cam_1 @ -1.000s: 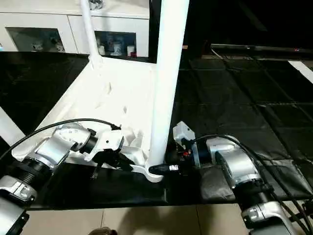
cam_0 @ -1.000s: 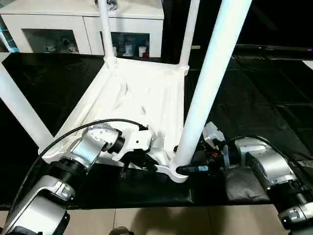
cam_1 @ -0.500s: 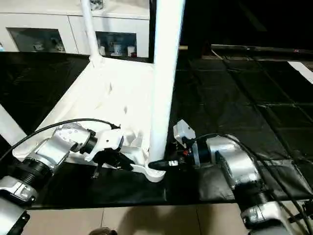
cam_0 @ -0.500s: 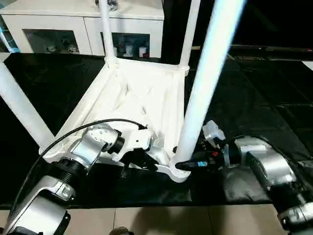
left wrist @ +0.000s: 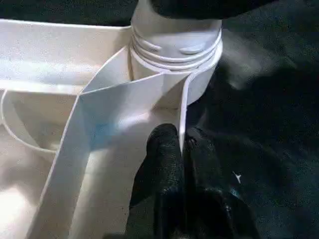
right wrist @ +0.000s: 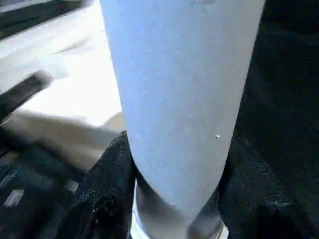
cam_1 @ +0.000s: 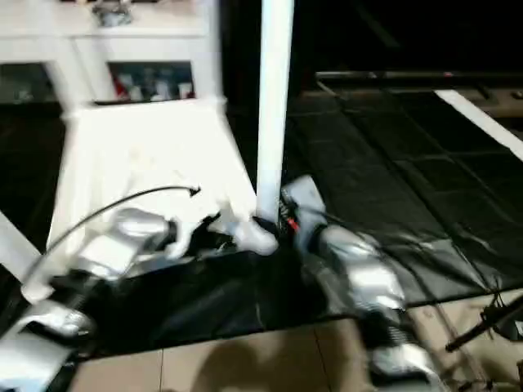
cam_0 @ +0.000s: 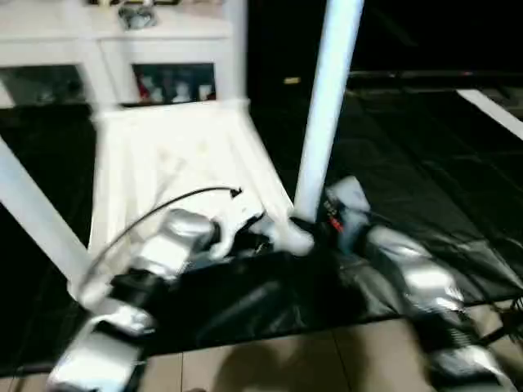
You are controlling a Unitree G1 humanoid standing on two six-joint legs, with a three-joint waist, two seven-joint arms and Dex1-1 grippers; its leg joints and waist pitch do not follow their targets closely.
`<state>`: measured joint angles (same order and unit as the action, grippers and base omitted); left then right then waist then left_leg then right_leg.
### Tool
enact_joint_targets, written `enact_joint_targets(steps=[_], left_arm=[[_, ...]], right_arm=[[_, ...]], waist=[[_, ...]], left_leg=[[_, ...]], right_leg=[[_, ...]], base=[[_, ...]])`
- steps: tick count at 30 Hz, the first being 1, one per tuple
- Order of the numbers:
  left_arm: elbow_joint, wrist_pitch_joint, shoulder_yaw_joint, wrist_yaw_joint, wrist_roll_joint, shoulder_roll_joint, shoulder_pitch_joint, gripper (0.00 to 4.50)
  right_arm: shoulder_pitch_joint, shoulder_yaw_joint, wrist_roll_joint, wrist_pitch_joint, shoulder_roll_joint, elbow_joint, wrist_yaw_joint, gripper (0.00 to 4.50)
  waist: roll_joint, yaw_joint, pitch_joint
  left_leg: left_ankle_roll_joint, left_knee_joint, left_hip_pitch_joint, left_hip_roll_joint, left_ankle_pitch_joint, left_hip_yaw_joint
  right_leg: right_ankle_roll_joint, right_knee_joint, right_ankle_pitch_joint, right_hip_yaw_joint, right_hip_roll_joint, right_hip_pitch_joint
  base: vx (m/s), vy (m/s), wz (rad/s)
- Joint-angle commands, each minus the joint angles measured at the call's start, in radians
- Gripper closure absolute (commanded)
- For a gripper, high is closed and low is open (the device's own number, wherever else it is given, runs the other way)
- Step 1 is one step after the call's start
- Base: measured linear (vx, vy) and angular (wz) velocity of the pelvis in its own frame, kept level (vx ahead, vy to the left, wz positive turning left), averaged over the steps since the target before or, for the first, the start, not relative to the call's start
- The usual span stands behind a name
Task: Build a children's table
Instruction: Rotate leg to tighten
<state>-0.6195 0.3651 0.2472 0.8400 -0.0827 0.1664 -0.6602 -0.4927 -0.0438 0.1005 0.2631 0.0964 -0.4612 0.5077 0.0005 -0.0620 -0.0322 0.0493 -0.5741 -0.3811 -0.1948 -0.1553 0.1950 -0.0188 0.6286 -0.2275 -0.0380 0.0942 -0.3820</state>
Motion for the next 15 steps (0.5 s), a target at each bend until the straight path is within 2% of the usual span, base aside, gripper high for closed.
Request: enact_joint_targets(steps=[1,2,3,5,6,7,9,10,12,13,15], left_arm=[[-0.005,-0.001,-0.011,-0.104,0.039,-0.102,-0.032,4.50],[-0.009,-0.005,-0.009,-0.115,0.035,-0.109,-0.038,4.50],[-0.008,-0.006,-0.007,-0.116,0.034,-0.111,-0.041,4.50],[-0.001,-0.007,-0.001,-0.104,0.029,-0.103,-0.042,4.50],[0.011,-0.004,0.006,-0.081,0.018,-0.086,-0.036,4.50],[0.015,-0.002,0.008,-0.073,0.015,-0.081,-0.034,4.50],[0.022,-0.001,0.018,-0.044,0.010,-0.063,-0.025,4.50],[0.028,-0.010,0.023,-0.017,0.010,-0.047,-0.018,4.50],[0.034,-0.025,0.033,0.017,0.011,-0.025,-0.009,4.50],[0.038,-0.048,0.043,0.047,0.012,-0.008,-0.003,4.50],[0.039,-0.072,0.058,0.107,0.011,0.027,0.006,4.50]], right_arm=[[-0.018,-0.100,-0.016,0.030,-0.093,-0.056,-0.036,2.54],[-0.027,-0.102,-0.020,0.020,-0.102,-0.063,-0.044,2.54],[-0.029,-0.102,-0.020,0.013,-0.105,-0.063,-0.037,2.00],[-0.023,-0.099,-0.017,0.009,-0.108,-0.057,-0.021,1.88],[-0.008,-0.097,-0.016,0.009,-0.102,-0.042,-0.001,1.81],[-0.003,-0.096,-0.017,0.009,-0.098,-0.036,0.005,1.67],[0.005,-0.091,-0.019,-0.006,-0.083,-0.034,0.017,1.43],[0.013,-0.088,-0.013,-0.016,-0.065,-0.029,0.042,1.43],[0.021,-0.086,-0.006,-0.031,-0.039,-0.025,0.071,1.30],[0.026,-0.081,0.004,-0.030,-0.022,-0.020,0.092,1.18],[0.038,-0.070,0.037,-0.025,0.021,0.007,0.170,1.02]], waist=[[-0.013,-0.005,0.046],[-0.013,-0.006,0.048],[-0.011,-0.008,0.050],[-0.011,-0.009,0.053],[-0.016,-0.011,0.055],[-0.013,-0.013,0.054],[-0.012,-0.015,0.053],[-0.006,-0.016,0.052],[-0.008,-0.013,0.051],[-0.004,-0.015,0.051],[-0.005,-0.014,0.053]], left_leg=[[0.035,0.072,0.018,-0.029,-0.287,-0.021],[0.024,0.070,0.017,-0.028,-0.266,-0.020],[0.009,0.066,0.016,-0.028,-0.242,-0.018],[-0.015,0.063,0.013,-0.027,-0.197,-0.017],[-0.034,0.061,0.012,-0.026,-0.164,-0.015],[-0.050,0.060,0.011,-0.026,-0.146,-0.014],[-0.056,0.060,0.013,-0.026,-0.155,-0.013],[-0.053,0.061,0.013,-0.027,-0.165,-0.014],[-0.040,0.066,0.014,-0.029,-0.198,-0.016],[-0.038,0.067,0.015,-0.030,-0.203,-0.018],[-0.040,0.066,0.016,-0.032,-0.202,-0.016]], right_leg=[[0.185,-0.098,-0.242,0.031,0.047,0.020],[0.186,-0.097,-0.201,0.030,0.045,0.024],[0.191,-0.092,-0.151,0.031,0.045,0.026],[0.200,-0.086,-0.067,0.030,0.043,0.031],[0.209,-0.081,-0.010,0.029,0.042,0.035],[0.214,-0.080,0.015,0.028,0.043,0.035],[0.217,-0.084,-0.003,0.027,0.044,0.035],[0.217,-0.084,-0.018,0.027,0.046,0.034],[0.211,-0.088,-0.064,0.027,0.044,0.035],[0.211,-0.090,-0.070,0.027,0.046,0.035],[0.220,-0.087,-0.033,0.027,0.042,0.037]], base=[[0.000,0.000,0.00],[0.000,0.000,0.00],[0.000,0.000,0.00],[0.000,0.000,0.00],[0.000,0.000,0.00],[0.000,0.000,0.00],[0.000,0.000,0.00],[0.000,0.000,0.00],[0.000,0.000,0.00],[0.000,0.000,0.00],[0.000,0.000,0.00]])
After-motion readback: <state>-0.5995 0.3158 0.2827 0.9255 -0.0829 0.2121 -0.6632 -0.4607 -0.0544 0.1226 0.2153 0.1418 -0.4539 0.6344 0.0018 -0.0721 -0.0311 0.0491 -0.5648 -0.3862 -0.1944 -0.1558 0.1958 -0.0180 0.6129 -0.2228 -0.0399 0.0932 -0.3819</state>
